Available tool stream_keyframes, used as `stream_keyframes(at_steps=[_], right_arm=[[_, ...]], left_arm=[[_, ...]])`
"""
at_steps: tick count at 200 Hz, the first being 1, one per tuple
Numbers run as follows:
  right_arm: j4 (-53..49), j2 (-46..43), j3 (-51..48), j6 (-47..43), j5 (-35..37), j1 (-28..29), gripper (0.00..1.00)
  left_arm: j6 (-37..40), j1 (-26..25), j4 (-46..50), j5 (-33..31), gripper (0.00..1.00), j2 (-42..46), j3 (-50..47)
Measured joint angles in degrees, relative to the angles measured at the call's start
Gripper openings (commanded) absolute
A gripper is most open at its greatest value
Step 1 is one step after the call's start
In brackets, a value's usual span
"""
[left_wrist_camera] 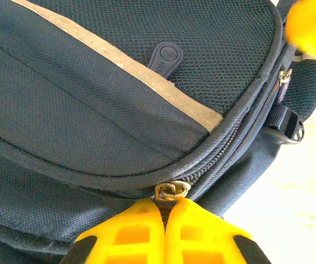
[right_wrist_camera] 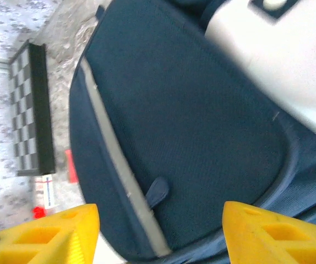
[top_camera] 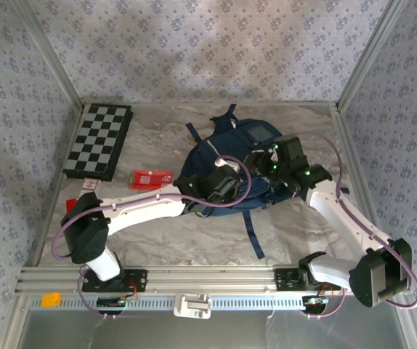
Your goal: Pack books, pencil case, and school supplies into a backpack
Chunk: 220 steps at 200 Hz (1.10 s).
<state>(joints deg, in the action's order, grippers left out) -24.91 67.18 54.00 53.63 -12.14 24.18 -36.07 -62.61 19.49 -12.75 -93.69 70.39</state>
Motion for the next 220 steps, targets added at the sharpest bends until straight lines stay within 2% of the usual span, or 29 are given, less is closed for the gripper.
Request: stream_keyframes(at_steps=[50,65,101,129,151,180,202,220], right_arm=[[7.96,0.33,-7.82,11.41,6.29,4.42,0.53],[8.96,0.63,-8.13,13.64,7.15,4.74,0.58],[6.62,-2.58,-8.11,15.91,13.00,7.96,0.61],[6.08,-8.94,-10.03,17.77,13.99,7.65,0.61],[7.06,-9.25,-13.11,19.80,13.81,7.58,0.59],[9.31,-4.26,-14.69,21.00,12.81,7.50,0.53],[12.00,0.15,-14.16,21.14,12.33,7.45,0.40],[13.60,1.92,-13.97,20.63,12.39,7.39,0.33]], left_arm=[[0.04,0.22,0.31,0.39,0.00,-1.05,0.07],[0.07,0.37,0.46,0.35,0.00,-1.09,0.07],[0.02,0.79,0.63,0.59,0.00,-1.25,0.13],[0.00,1.11,0.57,1.07,0.00,-1.25,0.13],[-0.02,1.22,0.42,1.31,0.00,-1.25,0.13],[0.00,1.40,0.39,1.75,0.00,-1.25,0.13],[0.07,1.49,0.39,2.14,0.00,-1.27,0.13],[0.48,1.73,0.44,3.02,0.00,-1.29,0.13]])
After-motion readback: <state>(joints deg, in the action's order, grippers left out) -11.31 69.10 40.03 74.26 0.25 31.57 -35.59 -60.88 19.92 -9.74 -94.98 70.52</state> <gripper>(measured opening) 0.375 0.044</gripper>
